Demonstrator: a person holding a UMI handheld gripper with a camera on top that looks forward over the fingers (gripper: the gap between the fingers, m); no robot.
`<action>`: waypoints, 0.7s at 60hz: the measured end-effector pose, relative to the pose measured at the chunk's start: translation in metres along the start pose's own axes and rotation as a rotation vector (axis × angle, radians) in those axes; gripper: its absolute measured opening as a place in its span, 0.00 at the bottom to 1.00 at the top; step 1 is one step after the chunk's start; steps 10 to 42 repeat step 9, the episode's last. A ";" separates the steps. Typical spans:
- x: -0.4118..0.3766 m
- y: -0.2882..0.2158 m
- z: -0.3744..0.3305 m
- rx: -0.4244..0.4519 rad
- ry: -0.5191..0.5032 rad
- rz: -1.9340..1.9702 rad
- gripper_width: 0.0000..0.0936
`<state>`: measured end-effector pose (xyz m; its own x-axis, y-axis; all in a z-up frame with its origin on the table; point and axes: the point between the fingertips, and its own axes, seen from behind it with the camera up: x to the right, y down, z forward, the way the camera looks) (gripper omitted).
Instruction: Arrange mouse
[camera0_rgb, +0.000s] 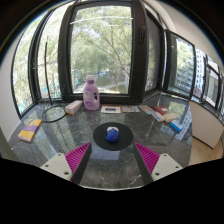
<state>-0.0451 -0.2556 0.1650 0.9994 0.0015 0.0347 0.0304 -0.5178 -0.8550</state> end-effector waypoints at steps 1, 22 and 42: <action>0.000 0.000 -0.003 0.003 0.000 0.000 0.92; -0.003 0.000 -0.019 0.010 -0.006 -0.007 0.91; -0.003 0.000 -0.019 0.010 -0.006 -0.007 0.91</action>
